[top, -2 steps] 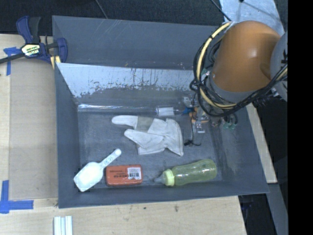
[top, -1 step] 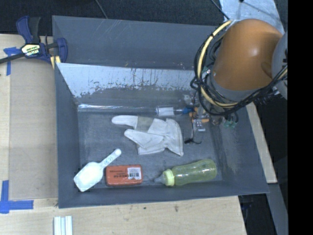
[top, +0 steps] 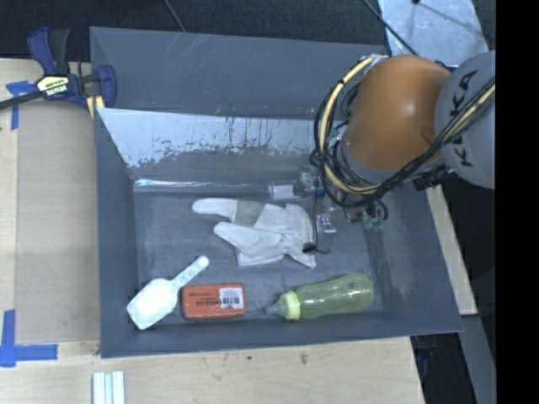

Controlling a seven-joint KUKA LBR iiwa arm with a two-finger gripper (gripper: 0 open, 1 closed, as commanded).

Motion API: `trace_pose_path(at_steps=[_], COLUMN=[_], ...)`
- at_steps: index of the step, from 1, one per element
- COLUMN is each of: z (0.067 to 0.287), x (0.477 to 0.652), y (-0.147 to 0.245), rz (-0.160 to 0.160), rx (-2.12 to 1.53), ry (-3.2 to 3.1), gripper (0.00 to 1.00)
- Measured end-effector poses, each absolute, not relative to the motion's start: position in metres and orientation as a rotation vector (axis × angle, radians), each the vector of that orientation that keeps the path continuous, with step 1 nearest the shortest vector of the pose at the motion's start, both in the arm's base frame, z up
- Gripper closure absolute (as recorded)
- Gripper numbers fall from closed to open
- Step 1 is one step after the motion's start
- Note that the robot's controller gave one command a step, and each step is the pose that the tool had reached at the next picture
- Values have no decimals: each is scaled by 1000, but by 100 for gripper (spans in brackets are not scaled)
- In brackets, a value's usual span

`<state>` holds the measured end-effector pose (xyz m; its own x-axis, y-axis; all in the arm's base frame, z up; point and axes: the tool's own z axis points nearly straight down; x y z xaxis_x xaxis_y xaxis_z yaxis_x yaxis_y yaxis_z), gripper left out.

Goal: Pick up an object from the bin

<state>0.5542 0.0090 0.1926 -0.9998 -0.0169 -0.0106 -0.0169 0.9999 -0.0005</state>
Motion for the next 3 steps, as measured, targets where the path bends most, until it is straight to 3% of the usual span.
trace_pose_path(at_steps=[1,2,3], z=[125,97,74], x=[552,565,570], y=[30,36,25], rz=[0,1,3], rx=[-47,6,162], ry=[3135,3139,3127], gripper=[0,0,100])
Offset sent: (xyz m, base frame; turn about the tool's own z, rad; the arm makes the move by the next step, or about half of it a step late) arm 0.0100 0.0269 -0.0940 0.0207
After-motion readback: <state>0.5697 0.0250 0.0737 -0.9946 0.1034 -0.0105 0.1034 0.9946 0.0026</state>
